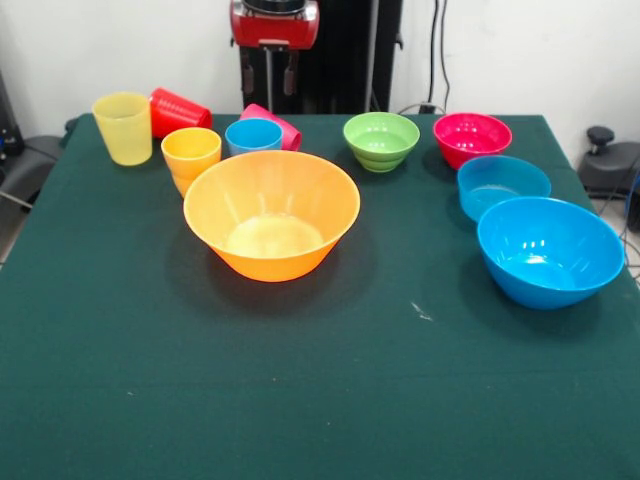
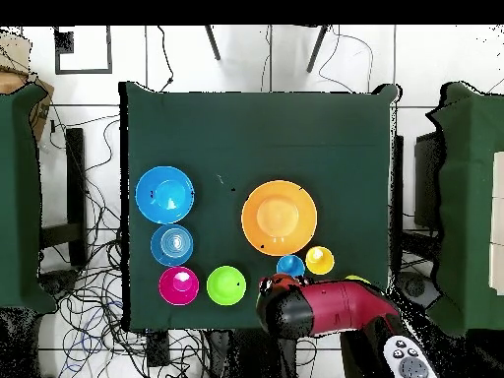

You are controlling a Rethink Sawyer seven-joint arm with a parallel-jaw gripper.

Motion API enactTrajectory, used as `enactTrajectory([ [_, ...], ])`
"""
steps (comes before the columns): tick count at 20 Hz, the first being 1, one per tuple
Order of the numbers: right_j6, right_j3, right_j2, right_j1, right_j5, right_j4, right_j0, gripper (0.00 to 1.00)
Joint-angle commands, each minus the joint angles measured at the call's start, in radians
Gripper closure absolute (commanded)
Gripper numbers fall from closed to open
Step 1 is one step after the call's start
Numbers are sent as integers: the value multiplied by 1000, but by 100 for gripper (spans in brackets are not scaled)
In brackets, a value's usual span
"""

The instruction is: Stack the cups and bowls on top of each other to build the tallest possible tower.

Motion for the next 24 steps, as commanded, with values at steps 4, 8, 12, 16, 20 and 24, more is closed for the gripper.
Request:
enactTrajectory([
  [4, -16, -65, 86, 78, 75, 19, 13, 0],
  [8, -11, -78, 84, 81, 85, 23, 26, 0],
  [12, -8, -90, 88, 85, 95, 33, 33, 0],
  [16, -11, -104, 96, 90, 99, 37, 40, 0],
  [20, -11, -103, 99, 89, 92, 35, 39, 0],
  [24, -13, -105, 104, 81, 103, 44, 42, 0],
])
